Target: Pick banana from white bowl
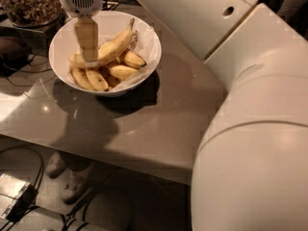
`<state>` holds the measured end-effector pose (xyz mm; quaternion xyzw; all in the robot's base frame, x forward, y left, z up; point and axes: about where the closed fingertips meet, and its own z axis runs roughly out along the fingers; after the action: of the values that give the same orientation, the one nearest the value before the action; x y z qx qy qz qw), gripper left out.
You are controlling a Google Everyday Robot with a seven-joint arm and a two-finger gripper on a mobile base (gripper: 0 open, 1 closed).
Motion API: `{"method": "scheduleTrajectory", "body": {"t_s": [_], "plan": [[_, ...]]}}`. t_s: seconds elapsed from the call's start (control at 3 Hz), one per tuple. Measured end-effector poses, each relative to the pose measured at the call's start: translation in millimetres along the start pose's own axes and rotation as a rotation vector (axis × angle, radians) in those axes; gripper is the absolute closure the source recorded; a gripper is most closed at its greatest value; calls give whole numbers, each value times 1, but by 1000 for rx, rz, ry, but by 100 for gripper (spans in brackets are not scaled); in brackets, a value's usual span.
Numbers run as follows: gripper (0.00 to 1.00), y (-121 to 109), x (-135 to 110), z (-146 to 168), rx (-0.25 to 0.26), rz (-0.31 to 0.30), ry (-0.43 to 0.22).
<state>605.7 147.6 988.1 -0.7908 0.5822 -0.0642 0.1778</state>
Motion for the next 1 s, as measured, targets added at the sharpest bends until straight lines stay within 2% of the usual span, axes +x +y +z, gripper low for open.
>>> {"method": "scheduleTrajectory", "body": {"t_s": [0.33,0.67,1.0], "plan": [[18,0,0,21,-41,9,-1],[24,3,6,45,-86,28,-1],[26,10,15,65,-131,49,-1]]}}
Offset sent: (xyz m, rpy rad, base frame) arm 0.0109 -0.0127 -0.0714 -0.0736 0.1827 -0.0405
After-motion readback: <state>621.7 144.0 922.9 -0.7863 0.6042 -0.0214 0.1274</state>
